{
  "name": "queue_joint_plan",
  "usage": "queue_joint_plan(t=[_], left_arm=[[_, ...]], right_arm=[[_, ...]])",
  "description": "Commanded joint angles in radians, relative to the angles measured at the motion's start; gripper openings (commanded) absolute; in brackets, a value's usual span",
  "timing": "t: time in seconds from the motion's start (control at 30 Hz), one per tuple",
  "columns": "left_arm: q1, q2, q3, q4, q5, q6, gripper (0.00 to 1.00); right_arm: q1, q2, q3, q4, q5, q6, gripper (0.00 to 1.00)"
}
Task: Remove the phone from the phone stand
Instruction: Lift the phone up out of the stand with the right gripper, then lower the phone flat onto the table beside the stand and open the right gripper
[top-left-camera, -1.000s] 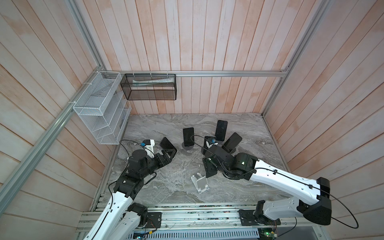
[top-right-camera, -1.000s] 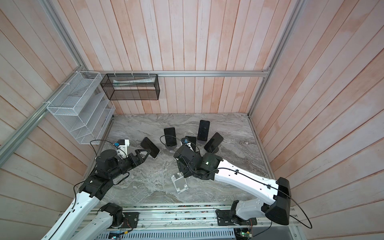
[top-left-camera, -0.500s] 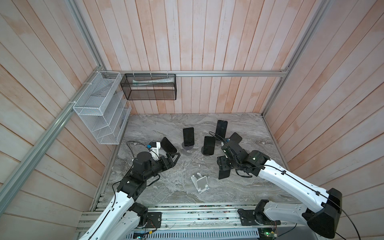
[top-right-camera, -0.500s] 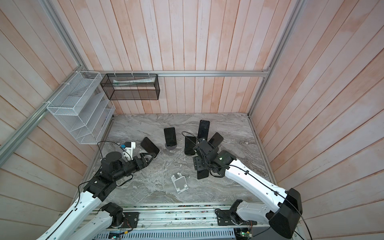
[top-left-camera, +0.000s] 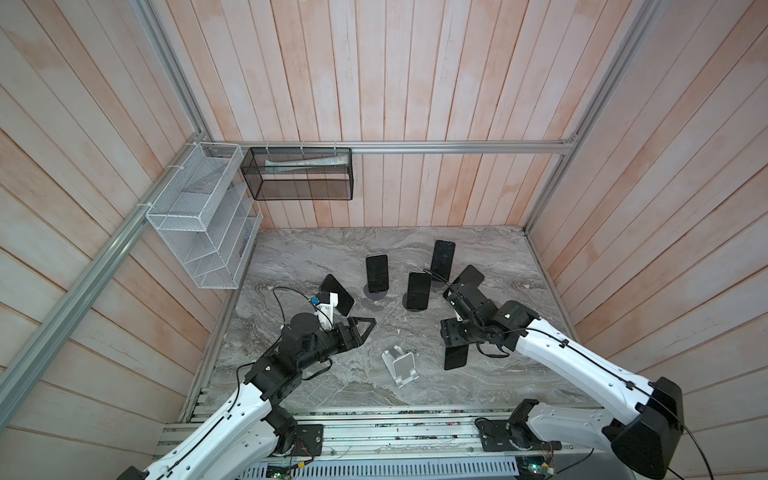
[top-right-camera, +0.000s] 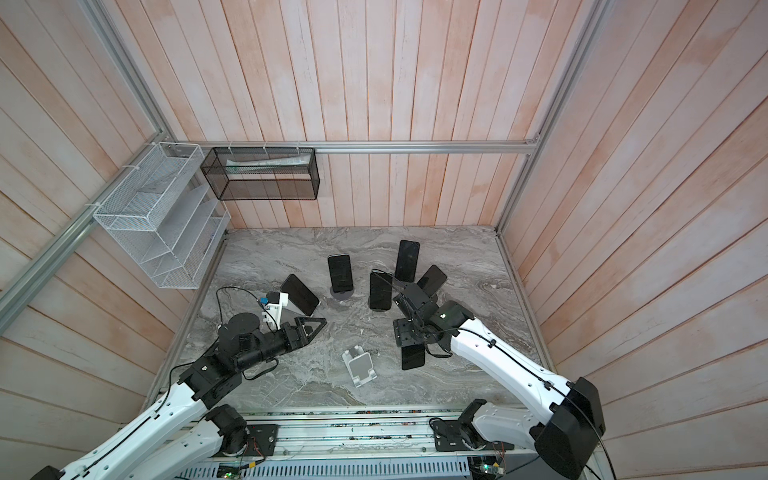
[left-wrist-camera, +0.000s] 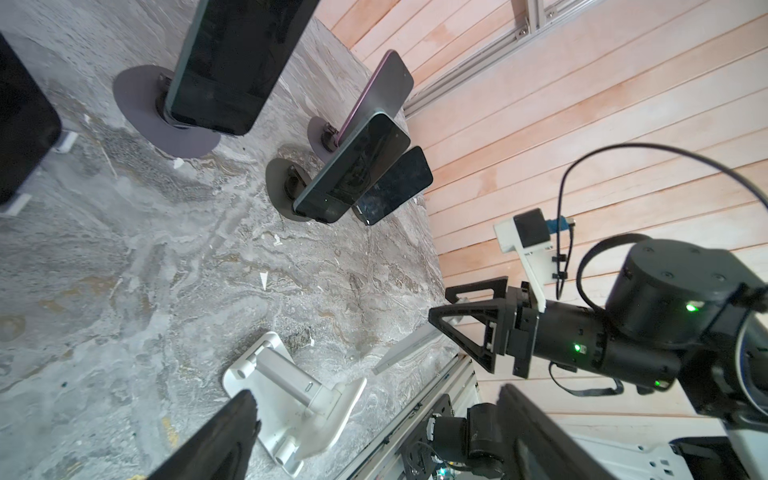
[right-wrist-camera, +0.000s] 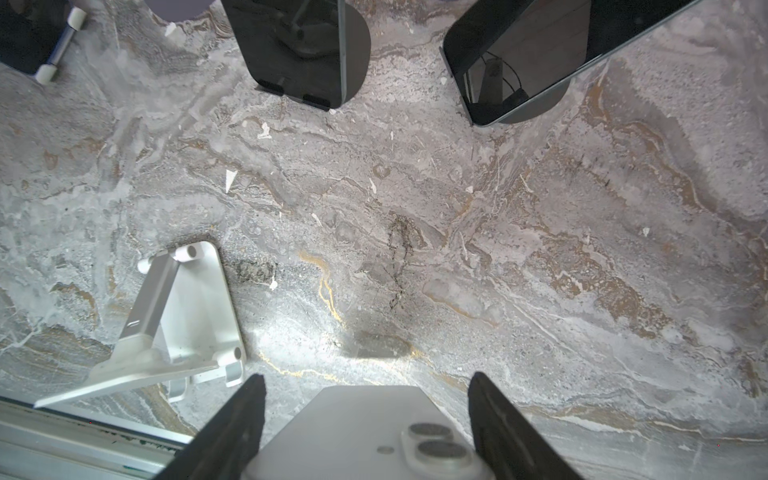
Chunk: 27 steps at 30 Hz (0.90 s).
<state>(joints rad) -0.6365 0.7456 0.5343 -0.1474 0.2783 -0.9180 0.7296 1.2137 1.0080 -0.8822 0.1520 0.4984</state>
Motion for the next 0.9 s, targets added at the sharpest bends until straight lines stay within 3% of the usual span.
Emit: queue_joint_plan(t=[0.0, 0.43, 0.87], left_arm=[[-0.044, 0.022, -0.018, 0.073, -0.045, -0.029, 0.93], [-0.110, 0.066, 0.003, 0.064, -0.121, -0.034, 0.92], [-0.113, 0.041, -0.012, 0.053, -0.146, -0.035, 0.92]], right_arm=[[-0.022, 0.035, -0.011, 0.019, -0.030, -0.026, 0.65], [-0.117, 0.212, 0.003, 0.106, -0.094, -0.090, 0.63], [-0.175, 0.369, 0.045, 0.213, -0.089, -0.105, 0.62]])
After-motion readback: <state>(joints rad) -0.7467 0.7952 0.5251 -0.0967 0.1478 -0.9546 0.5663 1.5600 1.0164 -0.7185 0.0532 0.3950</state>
